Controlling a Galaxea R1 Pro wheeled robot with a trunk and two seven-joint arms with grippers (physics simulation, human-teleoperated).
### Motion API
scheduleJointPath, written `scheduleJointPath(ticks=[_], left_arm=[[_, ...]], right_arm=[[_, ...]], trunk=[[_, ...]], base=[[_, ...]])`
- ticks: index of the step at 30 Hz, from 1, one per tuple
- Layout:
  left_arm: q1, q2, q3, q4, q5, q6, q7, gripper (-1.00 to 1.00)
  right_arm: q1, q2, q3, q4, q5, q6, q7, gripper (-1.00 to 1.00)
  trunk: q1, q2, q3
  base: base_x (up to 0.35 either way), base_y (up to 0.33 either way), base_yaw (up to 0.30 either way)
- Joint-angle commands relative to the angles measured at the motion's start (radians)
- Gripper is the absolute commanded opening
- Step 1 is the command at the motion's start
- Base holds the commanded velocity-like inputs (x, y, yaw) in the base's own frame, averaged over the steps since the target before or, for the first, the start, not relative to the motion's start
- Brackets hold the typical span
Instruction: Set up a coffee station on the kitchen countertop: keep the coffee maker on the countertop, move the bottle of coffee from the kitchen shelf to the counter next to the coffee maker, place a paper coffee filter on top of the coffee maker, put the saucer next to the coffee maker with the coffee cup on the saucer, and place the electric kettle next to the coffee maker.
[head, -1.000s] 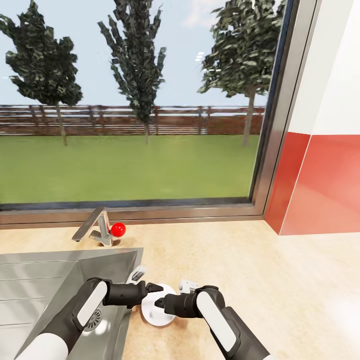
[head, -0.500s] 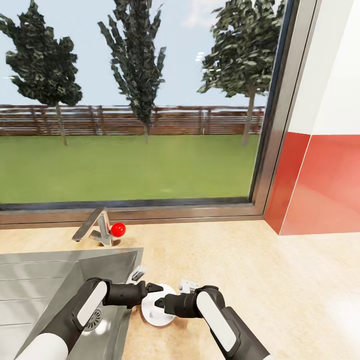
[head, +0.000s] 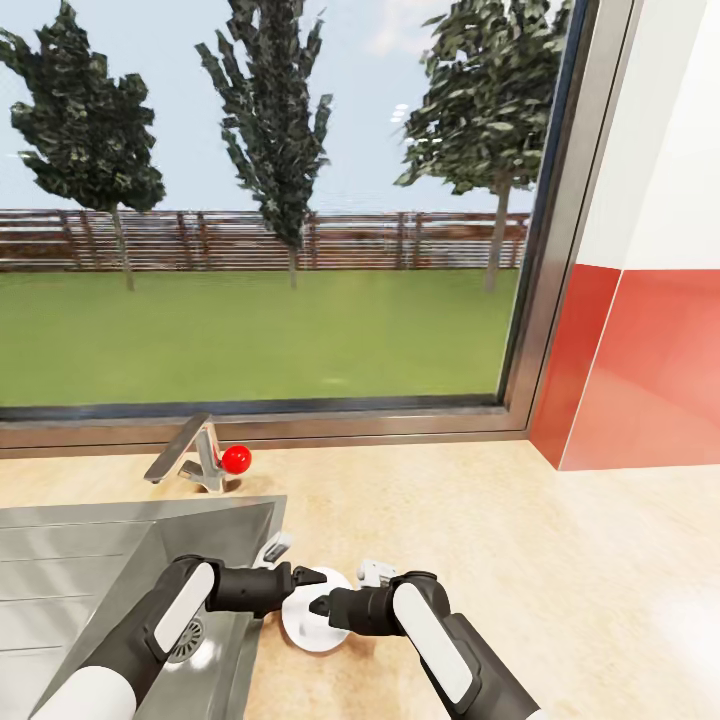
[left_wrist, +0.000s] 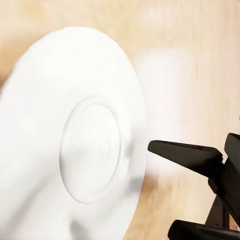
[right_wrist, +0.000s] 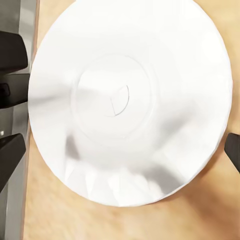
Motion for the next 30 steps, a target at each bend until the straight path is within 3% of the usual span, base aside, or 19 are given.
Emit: scheduleJointPath(ticks=[1, 6, 7, 30], left_arm=[[0.0, 0.001, -0.003, 0.0, -0.013, 0.001, -0.004, 1.0], [0.0, 0.001, -0.003, -0.001, -0.013, 0.001, -0.005, 1.0], [0.0, 0.001, -0.003, -0.001, -0.013, 0.001, -0.006, -1.0], [0.0, 0.002, -0.001, -0.001, -0.009, 0.003, -0.006, -1.0]], right_arm=[[0.0, 0.0, 0.001, -0.001, -0.01, 0.001, -0.01, 1.0], [0.0, 0.0, 0.001, -0.001, -0.01, 0.001, -0.01, 1.0], [0.0, 0.0, 0.001, -0.001, -0.01, 0.001, -0.01, 1.0], [0.0, 0.0, 0.001, -0.001, -0.01, 0.001, -0.01, 1.0]], trunk=[[0.0, -0.001, -0.001], [0.0, -0.001, -0.001], [0.0, -0.001, -0.001], [0.0, -0.001, -0.001]], base=[[0.0, 0.0, 0.0], [0.0, 0.0, 0.0], [0.0, 0.0, 0.0], [0.0, 0.0, 0.0]])
